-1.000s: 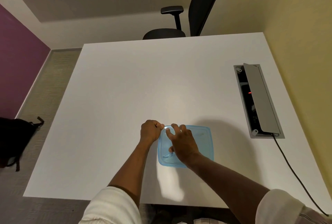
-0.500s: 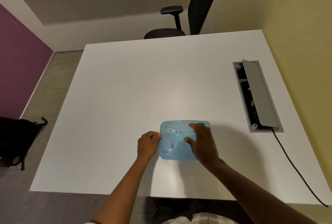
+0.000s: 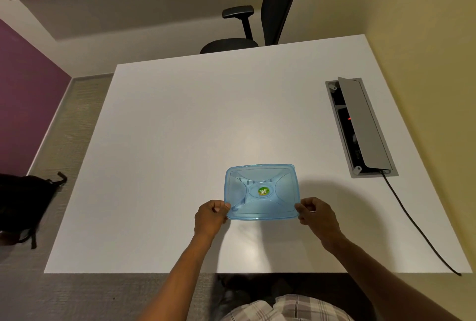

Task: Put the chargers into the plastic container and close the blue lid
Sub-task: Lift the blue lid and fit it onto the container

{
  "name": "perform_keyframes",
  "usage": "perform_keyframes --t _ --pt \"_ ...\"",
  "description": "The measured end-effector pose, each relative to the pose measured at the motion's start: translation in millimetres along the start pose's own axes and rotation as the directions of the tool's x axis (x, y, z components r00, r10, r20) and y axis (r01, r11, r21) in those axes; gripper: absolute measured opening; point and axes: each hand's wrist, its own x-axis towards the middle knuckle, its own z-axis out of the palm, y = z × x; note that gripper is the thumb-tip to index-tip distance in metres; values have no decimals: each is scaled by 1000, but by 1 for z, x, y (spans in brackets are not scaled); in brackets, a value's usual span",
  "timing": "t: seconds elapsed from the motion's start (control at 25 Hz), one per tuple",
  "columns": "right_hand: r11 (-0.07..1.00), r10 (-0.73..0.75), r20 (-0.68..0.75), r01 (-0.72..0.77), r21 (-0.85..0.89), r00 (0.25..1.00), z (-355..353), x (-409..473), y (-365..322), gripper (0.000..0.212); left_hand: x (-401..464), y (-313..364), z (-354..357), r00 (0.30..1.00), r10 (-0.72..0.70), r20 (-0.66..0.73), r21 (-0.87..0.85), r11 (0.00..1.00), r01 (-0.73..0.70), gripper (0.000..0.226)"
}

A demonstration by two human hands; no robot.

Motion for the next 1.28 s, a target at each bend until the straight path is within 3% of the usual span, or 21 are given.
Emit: perform_keyframes --t 0.2,0.52,0.6,0.68,0.8,0.92,0.96,1.12,1.28 --pt "997 35 52 -38 69 998 -3 3 -1 18 -6 4 0 998 -64 19 -88 994 66 13" --pt "997 54 56 -57 60 997 -2 8 -1 19 -6 4 6 998 -58 -9 -41 997 58 16" --pt "997 73 74 -76 30 995 -2 8 -2 20 -10 7 6 999 -47 -13 -13 999 46 14" --pt "992 6 36 -1 -125 999 -1 7 -7 29 -15 15 7 997 46 -65 128 991 -38 13" --pt "889 -302 -41 266 -372 952 9 3 -20 50 -25 34 15 939 342 -34 354 883 -308 42" --pt "707 -565 31 502 -498 825 30 6 -35 59 -19 51 33 882 462 90 447 773 -450 62" --pt "643 -606 71 540 -544 793 39 11 -38 63 -14 53 40 864 486 129 502 720 -480 66" --pt "526 -575 213 556 -643 790 61 24 -42 73 7 56 58 819 508 267 655 528 -540 72" --pt "468 -615 249 601 -648 748 64 29 -26 68 13 42 64 802 526 284 730 424 -537 71"
